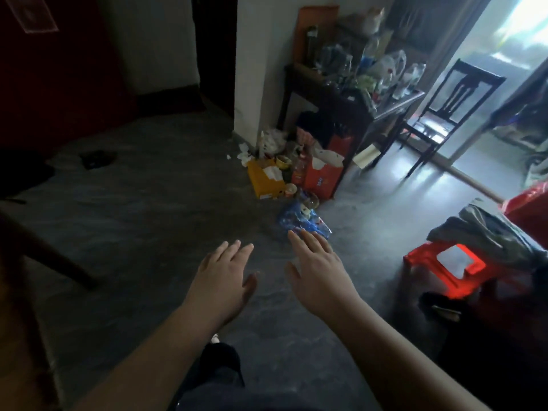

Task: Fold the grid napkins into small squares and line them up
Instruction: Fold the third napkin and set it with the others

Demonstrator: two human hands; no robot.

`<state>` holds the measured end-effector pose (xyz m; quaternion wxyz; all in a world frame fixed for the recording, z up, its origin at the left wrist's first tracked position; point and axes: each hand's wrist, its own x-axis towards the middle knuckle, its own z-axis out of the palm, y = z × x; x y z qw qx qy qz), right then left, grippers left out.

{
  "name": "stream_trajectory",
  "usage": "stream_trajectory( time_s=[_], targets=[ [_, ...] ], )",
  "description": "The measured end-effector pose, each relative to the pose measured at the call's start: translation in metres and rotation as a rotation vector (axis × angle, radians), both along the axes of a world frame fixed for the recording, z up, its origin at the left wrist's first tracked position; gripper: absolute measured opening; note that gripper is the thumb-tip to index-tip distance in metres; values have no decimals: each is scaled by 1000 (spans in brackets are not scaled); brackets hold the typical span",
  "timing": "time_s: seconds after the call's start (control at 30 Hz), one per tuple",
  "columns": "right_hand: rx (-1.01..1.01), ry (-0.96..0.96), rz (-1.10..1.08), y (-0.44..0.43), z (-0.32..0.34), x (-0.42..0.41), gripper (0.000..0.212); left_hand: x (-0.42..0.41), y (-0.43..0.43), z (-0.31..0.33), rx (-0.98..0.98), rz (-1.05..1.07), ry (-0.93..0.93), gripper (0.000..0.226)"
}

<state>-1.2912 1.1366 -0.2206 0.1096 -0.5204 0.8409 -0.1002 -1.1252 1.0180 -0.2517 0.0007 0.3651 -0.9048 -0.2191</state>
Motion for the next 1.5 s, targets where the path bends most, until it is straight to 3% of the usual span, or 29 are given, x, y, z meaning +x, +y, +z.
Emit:
stream_trajectory(
  time_s=[0.03, 0.1, 0.17, 0.37, 0.73, 1.03, 1.3, 1.5],
  targets=[
    [-1, -29, -6, -9, 4, 1, 67, 1, -10, 2, 9, 5, -18, 65],
    [27, -65, 60, -113, 1, -14, 66, -1, -102, -9, 53, 126, -19, 64],
    [-12, -71, 23, -136, 9, -18, 65, -1, -134, -4, 26, 145, -19, 65],
    [7, -77, 172, -317, 17, -21, 65, 8, -303, 15, -10, 285, -28, 66],
    [128, -177, 393, -566, -11, -20, 65, 30, -479, 7, 130, 546, -71, 66],
    [92, -138, 717, -826, -7, -22, 65, 19, -683, 17, 11, 782, -95, 64],
    [108, -109, 970, -989, -3, 53, 64, 88, -790, 23, 57, 1066, -80, 65],
    [113, -69, 1090, -1098, -8, 158, 65, 182, -877, 9, 67, 1181, -43, 66]
  ],
)
